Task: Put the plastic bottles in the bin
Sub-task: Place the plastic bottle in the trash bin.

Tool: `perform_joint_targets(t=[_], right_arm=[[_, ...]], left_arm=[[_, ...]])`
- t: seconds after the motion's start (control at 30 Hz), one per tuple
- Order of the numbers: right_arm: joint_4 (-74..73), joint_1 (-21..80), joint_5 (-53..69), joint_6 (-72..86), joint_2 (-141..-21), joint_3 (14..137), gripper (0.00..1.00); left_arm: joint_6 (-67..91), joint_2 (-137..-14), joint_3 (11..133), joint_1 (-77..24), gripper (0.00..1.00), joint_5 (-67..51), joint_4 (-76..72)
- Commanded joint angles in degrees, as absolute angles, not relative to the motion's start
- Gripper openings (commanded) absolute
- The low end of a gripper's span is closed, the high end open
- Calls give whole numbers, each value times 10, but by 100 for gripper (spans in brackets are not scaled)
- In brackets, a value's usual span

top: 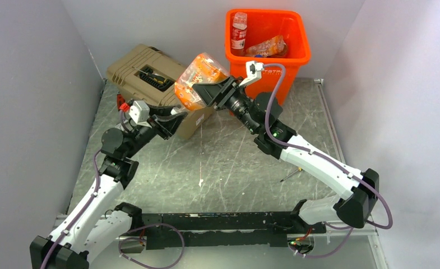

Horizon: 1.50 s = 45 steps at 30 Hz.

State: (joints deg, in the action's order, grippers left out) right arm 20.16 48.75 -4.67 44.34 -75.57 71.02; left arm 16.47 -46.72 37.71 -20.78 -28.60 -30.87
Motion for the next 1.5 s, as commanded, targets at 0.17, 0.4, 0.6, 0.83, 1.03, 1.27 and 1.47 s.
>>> perform_joint_targets(t=[0.17, 0.4, 0.6, 0.83, 1.03, 1.27, 1.47], right_arm=[[138, 487, -41, 378, -742, 750, 27], [89, 487, -44, 311, -695, 739, 0], [27, 487, -77, 241, -636, 717, 0], [-79, 487, -131, 108, -519, 693, 0], [-152, 487, -227, 64, -492, 704, 0], [-210, 487, -261, 53, -555, 781, 0], [-147, 487, -348, 32, -535, 766, 0]], left_arm=[[203, -470, 413, -209, 35, -340, -294], [195, -446, 398, -209, 90, -299, -293], [181, -432, 405, -210, 99, -292, -265], [161, -410, 401, -210, 100, -270, -254], [161, -419, 413, -210, 99, -266, -231], [163, -428, 417, -217, 99, -267, -218], [170, -429, 411, -221, 99, -251, -227]])
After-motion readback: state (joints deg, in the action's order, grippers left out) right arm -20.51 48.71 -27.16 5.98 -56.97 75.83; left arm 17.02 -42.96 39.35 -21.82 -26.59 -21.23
